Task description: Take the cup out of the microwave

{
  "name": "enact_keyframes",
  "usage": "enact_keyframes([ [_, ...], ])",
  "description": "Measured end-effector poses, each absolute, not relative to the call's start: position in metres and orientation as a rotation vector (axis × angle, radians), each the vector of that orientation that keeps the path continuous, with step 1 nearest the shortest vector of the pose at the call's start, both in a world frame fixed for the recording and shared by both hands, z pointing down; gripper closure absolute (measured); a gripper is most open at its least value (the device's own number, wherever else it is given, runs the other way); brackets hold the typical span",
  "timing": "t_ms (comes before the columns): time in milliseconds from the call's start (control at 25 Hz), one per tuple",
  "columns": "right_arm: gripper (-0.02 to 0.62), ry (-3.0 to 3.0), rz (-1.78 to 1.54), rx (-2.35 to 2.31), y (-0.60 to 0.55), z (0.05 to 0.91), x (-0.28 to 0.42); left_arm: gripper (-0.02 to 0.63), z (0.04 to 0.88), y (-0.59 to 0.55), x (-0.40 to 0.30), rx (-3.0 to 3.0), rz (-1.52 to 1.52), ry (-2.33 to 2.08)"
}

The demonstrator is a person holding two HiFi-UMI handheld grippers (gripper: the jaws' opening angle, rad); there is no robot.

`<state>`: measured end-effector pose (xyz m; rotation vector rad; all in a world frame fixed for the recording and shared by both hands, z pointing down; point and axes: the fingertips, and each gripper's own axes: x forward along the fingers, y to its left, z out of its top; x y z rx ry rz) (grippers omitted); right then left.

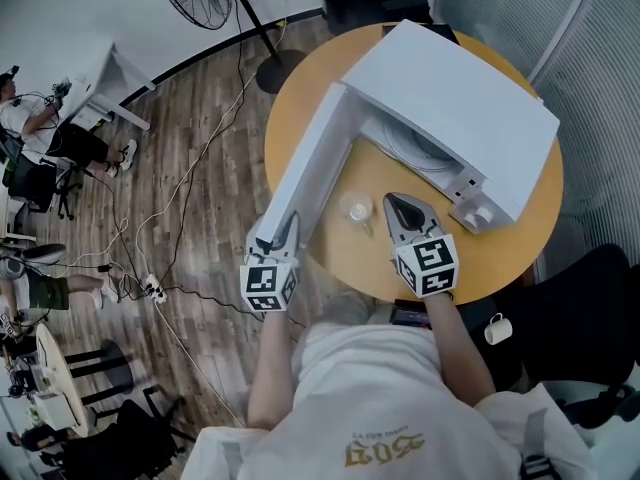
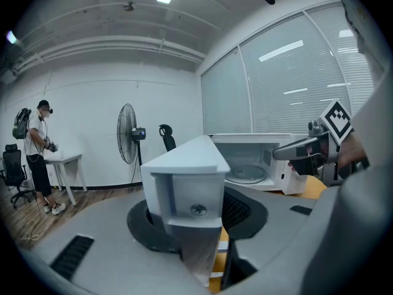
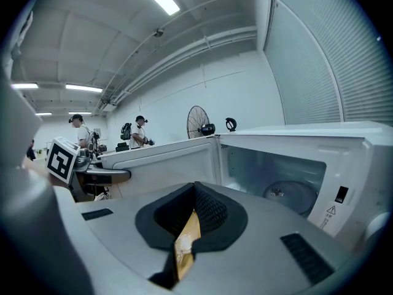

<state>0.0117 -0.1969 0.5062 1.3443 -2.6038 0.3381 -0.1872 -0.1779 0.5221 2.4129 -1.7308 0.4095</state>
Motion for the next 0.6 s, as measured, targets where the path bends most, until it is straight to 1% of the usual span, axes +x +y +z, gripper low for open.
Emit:
enact_keyframes([
  [600, 0.584, -2.608, 0.397, 1.325, -0.1946, 0.5165, 0.0139, 0.437, 0.5223, -0.1775, -0.1862, 2.416, 0.405, -1.738],
])
